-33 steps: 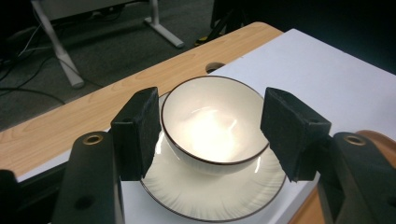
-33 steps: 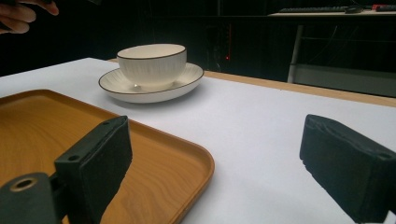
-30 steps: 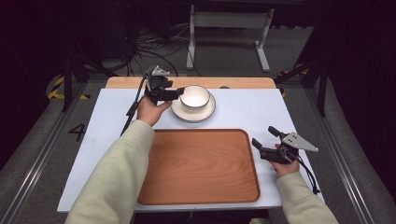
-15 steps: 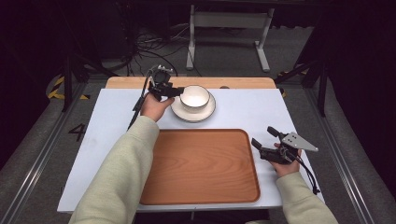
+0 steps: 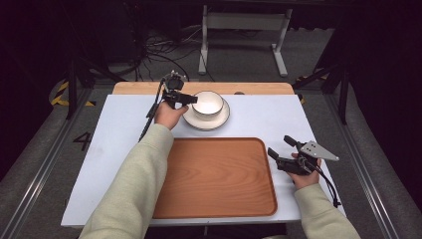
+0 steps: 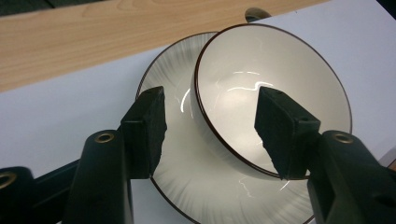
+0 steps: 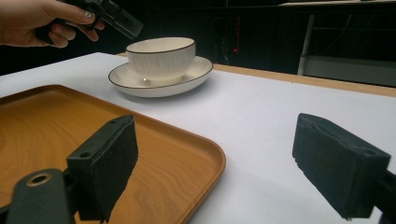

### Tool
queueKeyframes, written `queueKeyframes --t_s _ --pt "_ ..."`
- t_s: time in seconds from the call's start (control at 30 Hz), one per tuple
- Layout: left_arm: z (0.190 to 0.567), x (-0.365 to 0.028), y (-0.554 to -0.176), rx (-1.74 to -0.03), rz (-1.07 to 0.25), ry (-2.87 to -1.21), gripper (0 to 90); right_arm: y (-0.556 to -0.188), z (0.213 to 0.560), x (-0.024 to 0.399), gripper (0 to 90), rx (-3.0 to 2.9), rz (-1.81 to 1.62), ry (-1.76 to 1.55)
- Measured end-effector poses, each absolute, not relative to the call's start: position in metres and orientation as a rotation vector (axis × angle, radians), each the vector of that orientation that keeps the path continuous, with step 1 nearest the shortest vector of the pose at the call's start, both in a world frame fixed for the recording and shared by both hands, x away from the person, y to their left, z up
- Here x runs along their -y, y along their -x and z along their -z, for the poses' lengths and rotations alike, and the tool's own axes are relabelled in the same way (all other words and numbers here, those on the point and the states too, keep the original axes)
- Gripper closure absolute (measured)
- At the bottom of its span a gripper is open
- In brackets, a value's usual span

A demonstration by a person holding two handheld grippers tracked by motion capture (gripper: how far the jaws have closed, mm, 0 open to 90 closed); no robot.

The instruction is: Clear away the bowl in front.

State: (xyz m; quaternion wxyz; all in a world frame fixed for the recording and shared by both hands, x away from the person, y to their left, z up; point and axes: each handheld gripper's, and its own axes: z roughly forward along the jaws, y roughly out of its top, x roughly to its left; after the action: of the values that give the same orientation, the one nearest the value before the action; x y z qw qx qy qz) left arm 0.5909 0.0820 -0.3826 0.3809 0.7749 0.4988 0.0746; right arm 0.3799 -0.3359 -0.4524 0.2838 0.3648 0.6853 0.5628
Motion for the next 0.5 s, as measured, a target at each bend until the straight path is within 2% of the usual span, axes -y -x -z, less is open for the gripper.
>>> queueKeyframes --t_s 0.5 --pt "0.404 -0.072 -0.6 -1.352 -0.119 -1.982 45.0 -0.38 0.452 0.335 14.8 -1.844 -1.517 -0.972"
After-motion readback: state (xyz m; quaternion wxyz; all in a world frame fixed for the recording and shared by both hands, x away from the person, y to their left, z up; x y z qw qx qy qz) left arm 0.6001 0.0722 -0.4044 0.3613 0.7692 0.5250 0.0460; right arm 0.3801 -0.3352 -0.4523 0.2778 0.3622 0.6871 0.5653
